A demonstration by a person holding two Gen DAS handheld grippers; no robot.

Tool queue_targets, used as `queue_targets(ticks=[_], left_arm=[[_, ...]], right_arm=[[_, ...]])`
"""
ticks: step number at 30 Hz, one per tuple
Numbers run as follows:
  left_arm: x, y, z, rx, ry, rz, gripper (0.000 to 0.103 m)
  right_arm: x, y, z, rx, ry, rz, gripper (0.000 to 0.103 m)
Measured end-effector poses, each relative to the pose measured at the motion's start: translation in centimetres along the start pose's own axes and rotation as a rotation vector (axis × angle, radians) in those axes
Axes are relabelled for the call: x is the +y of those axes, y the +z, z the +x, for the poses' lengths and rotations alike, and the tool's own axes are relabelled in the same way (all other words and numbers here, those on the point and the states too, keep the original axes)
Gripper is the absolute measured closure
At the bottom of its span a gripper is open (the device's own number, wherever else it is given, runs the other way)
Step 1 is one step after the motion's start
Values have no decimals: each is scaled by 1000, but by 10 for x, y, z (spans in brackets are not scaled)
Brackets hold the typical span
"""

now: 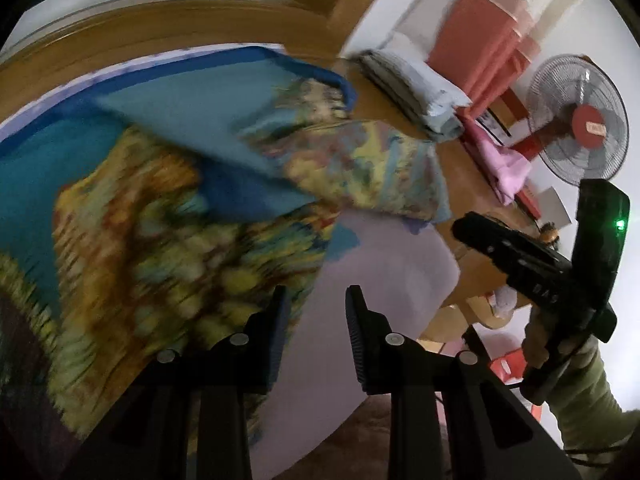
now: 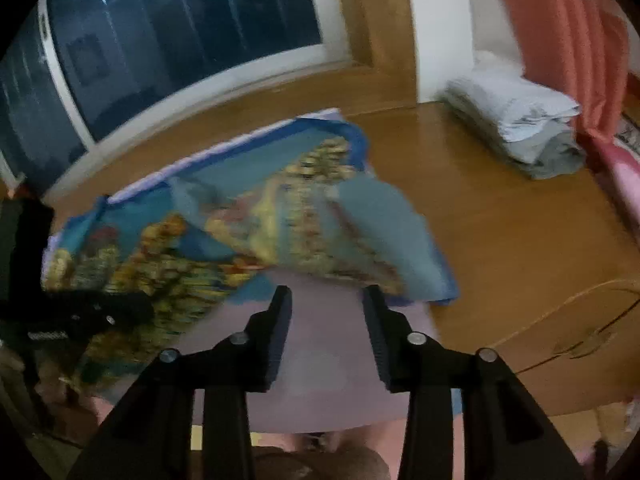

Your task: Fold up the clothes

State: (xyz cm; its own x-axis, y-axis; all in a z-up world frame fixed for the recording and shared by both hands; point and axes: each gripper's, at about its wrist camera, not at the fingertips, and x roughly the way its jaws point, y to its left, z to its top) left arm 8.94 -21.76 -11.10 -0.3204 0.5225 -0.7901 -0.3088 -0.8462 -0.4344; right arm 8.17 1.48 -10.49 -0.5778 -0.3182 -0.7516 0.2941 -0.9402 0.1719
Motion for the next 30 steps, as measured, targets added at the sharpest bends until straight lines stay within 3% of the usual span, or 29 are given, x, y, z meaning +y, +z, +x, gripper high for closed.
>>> queue_targets(ticks=[4,7,9,11,12,13,15,20,24,30], left_arm=[[-15,16,18,9,-4,-1,76],[-17,25,28,-16,-21,-92,73],[-16,32,37,-29,-66,-191,64],[-15,37,47,-38,-113,-287,63],[-15,40,51,-49,-117,-335,63],[-14,42,54,-61,-119,-382,63],[-18,43,59,-93,-95,-451,63],[-29,45,74,-129,9,-574,63],[-33,52,85,-143,61,-636,63],[-40,48,82,-150,-15,-708,63]], right_arm=[[-21,8,10,12,9,-20,58],[-35,19,29,38,51,-68,58],[-39,25,38,48,85,-109,58],[-43,29,45,50,143,-174,58],[-43,30,49,50,176,-215,62],[-43,31,52,52,205,-258,76],[-42,31,57,78,270,-343,90],[-38,24,57,138,432,-542,93],[-37,17,60,194,522,-630,93],[-44,22,59,216,573,-648,93]])
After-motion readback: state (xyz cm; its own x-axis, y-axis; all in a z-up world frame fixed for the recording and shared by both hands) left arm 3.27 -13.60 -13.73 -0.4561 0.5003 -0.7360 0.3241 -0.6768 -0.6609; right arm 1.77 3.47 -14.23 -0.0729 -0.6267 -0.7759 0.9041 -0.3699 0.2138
